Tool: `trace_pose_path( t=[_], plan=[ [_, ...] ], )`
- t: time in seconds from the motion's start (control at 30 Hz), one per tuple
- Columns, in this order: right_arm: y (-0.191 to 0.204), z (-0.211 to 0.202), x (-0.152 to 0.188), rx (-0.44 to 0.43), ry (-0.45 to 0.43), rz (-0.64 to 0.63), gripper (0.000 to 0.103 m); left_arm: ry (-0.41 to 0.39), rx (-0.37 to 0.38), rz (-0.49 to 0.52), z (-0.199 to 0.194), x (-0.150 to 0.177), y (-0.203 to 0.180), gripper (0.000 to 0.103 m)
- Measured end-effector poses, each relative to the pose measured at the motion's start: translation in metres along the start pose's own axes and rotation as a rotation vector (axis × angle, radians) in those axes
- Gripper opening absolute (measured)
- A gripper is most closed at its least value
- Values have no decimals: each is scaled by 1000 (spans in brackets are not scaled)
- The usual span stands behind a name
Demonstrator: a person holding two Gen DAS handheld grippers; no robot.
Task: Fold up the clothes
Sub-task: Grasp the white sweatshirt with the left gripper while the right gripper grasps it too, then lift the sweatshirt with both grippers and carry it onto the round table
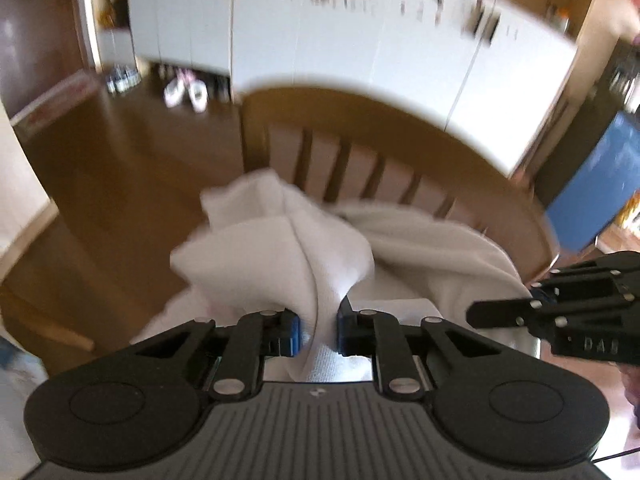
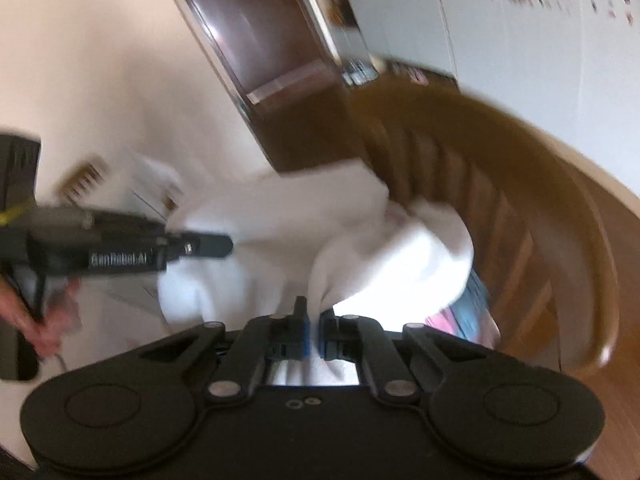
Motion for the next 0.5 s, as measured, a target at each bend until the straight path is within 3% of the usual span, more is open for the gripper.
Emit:
trace_pose_path(
  t=[0.27,0.4,0.5],
  plan=[
    [122,-17,-95,-171,-157,-248,103,-253,-86,-37,-138,-32,47,15],
    [212,-14,-101,-292,-167,-359,103,-351,-160,-97,-214,-14,93,15],
    [279,-4,-93,-364,-149,-436,103,-378,-214,-120,-267,23,126,15]
  ],
)
Point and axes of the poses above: each gripper's, at about its wrist camera, not at the fingertips, and z roughly the way its jaws point, y to its left, x to its underside, the point moved 10 cm from there along z, roughly the way its jaws point, and after that the axes turned 5 degrees about -z, right-handed, at the moved point
